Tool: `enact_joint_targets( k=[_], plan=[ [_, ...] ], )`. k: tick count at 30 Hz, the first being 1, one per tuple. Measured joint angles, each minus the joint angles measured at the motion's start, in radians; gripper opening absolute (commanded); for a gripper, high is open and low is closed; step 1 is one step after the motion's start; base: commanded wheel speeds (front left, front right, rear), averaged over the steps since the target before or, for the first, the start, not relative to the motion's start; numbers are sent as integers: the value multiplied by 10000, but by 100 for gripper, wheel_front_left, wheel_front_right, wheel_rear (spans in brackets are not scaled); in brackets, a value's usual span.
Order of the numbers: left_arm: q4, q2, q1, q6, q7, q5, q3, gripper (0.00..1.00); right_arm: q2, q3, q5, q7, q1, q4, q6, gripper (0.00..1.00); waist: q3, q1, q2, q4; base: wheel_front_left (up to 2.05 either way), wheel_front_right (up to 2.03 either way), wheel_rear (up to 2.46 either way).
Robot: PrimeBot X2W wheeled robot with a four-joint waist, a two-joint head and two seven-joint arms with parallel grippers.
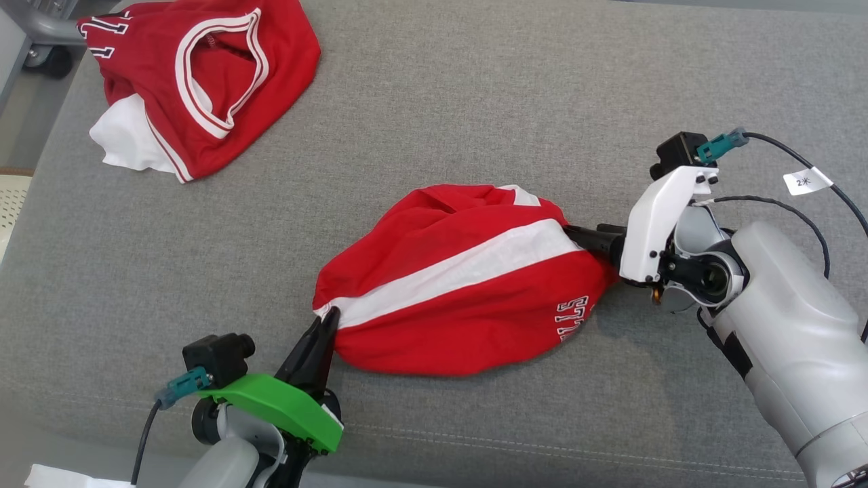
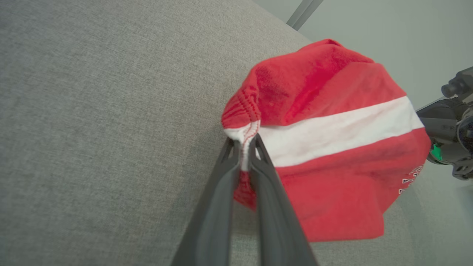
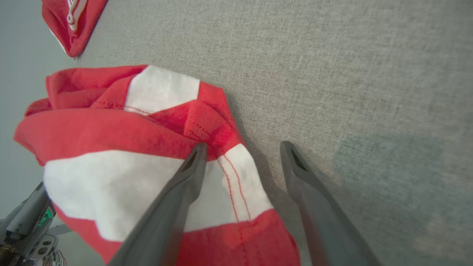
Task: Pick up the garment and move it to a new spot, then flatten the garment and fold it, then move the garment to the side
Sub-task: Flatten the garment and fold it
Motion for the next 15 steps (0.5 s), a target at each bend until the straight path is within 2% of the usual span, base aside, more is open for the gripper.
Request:
enact_joint_targets(
  k=[1,2,3,5,15],
  plan=[
    [10,0,-4,-2,0,0,4,0,-4,4,128,77,-8,-13,0,80,7,0,0,2,0,0,0],
    [19,-2,-10,-2,0,2,8,0,-10,19,230,123,-16,-52,0,47,13,0,0,1,0,0,0],
    [31,-4,-21,-2,0,4,12,0,-13,27,324,153,-32,-96,0,36,16,0,0,-2,0,0,0],
    [58,-6,-33,-2,-2,17,65,0,-23,117,568,157,-81,-268,0,0,13,0,0,-22,0,0,0],
    [17,2,-38,-2,-2,13,568,0,-115,205,1521,-12,-239,-1348,0,0,-93,0,0,-314,0,0,0]
  ],
)
